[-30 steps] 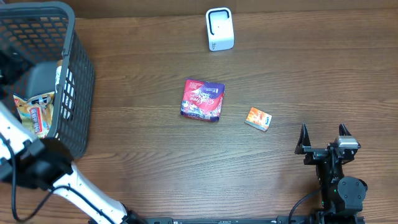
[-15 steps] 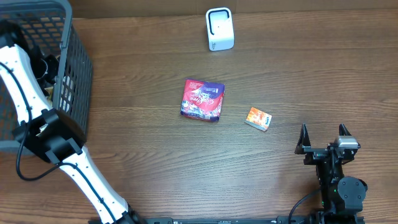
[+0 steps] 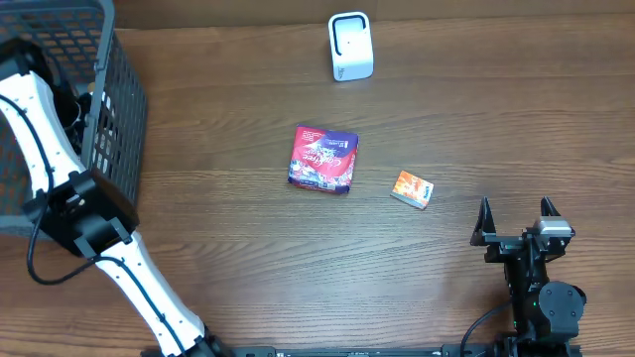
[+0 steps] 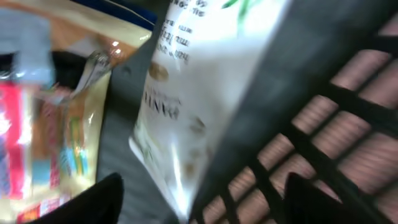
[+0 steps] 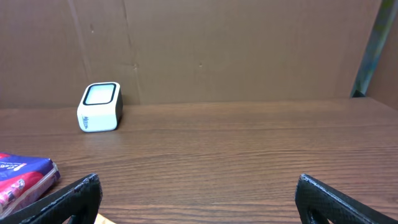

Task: Scan the item barcode
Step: 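Reach the left gripper into the basket and grasp the white tube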

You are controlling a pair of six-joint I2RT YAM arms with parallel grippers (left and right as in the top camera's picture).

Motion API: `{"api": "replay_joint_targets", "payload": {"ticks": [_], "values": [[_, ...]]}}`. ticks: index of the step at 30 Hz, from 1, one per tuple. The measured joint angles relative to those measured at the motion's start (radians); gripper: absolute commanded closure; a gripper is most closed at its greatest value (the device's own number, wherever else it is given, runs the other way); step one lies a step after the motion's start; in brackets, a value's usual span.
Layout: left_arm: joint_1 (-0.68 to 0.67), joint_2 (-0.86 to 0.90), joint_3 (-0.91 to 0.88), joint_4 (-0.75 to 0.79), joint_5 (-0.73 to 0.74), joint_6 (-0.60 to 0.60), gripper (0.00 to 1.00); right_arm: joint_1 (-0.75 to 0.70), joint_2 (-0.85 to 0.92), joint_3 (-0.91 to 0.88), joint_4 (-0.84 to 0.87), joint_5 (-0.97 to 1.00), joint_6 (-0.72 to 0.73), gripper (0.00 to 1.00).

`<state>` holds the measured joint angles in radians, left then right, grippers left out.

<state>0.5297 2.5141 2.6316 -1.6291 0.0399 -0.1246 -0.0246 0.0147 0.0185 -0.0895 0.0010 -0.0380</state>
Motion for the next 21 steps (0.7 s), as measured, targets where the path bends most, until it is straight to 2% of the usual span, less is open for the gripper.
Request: {"api": "replay_joint_targets", "payload": {"ticks": [4, 6, 7, 13, 16, 21], "values": [[0.000, -0.149, 0.010, -0.048, 0.014, -0.003, 0.69, 0.000, 0.000, 0.000, -0.001, 0.000, 0.000, 0.00], [0.000, -0.257, 0.018, -0.055, 0.008, -0.003, 0.93, 0.000, 0.000, 0.000, 0.000, 0.000, 0.000, 0.00], [0.000, -0.294, 0.023, -0.056, 0.000, -0.005, 0.96, 0.000, 0.000, 0.000, 0.000, 0.000, 0.000, 0.00], [0.006, -0.426, -0.026, -0.056, -0.089, -0.024, 0.96, 0.000, 0.000, 0.000, 0.000, 0.000, 0.000, 0.00], [0.040, -0.470, -0.198, -0.061, -0.118, -0.058, 0.96, 0.000, 0.000, 0.000, -0.001, 0.000, 0.000, 0.00], [0.156, -0.481, -0.383, -0.058, -0.131, -0.111, 0.96, 0.000, 0.000, 0.000, 0.000, 0.000, 0.000, 0.00]]}}
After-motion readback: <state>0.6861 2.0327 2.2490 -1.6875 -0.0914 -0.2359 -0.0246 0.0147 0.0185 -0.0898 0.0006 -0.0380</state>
